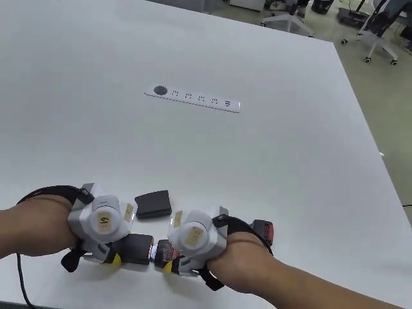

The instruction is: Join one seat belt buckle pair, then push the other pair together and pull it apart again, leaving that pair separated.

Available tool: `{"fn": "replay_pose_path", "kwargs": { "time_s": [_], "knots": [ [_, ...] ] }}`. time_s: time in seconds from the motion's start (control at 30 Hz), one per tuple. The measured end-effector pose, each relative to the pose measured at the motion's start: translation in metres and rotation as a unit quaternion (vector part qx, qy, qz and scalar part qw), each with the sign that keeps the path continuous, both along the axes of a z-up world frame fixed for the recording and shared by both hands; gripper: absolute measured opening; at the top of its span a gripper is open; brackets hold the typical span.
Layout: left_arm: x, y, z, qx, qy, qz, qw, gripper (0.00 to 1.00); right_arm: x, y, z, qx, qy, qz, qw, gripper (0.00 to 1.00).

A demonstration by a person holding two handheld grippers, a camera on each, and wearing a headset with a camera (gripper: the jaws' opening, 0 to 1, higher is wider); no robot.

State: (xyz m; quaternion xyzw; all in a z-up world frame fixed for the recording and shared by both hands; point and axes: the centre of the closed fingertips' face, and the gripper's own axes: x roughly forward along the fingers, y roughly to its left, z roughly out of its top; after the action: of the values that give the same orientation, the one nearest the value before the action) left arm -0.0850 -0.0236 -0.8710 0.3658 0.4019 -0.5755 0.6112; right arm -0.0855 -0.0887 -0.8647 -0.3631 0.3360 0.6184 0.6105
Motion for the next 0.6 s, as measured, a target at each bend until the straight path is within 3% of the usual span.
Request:
{"fn": "replay_pose_path", "kwargs": {
  "time_s": [0.1, 0.2, 0.33, 0.4, 0.5, 0.6],
  "knots": [
    [0.000, 0.000, 0.001, -0.004, 0.007, 0.014, 0.9999, 0.33, -0.001, 0.003, 0.000, 0.008, -0.003, 0.000, 1.0000, 0.38],
    [0.000, 0.000, 0.009, -0.006, -0.003, 0.017, 0.9998, 0.34, -0.005, 0.008, 0.008, 0.025, 0.000, -0.007, 0.9997, 0.39],
    [0.004, -0.002, 0.029, -0.033, -0.012, 0.033, 0.9988, 0.35, -0.009, 0.011, 0.027, 0.047, -0.003, -0.013, 0.9988, 0.38],
    [0.008, -0.006, 0.041, -0.059, -0.011, 0.041, 0.9974, 0.38, -0.009, 0.009, 0.035, 0.056, -0.005, -0.011, 0.9983, 0.38],
    [0.020, -0.003, 0.059, -0.069, -0.019, 0.051, 0.9961, 0.38, -0.006, 0.000, 0.046, 0.062, -0.015, -0.010, 0.9979, 0.39],
    [0.038, -0.004, 0.072, -0.073, -0.045, 0.064, 0.9942, 0.40, 0.002, -0.013, 0.054, 0.064, -0.023, -0.017, 0.9975, 0.38]
  ]
}}
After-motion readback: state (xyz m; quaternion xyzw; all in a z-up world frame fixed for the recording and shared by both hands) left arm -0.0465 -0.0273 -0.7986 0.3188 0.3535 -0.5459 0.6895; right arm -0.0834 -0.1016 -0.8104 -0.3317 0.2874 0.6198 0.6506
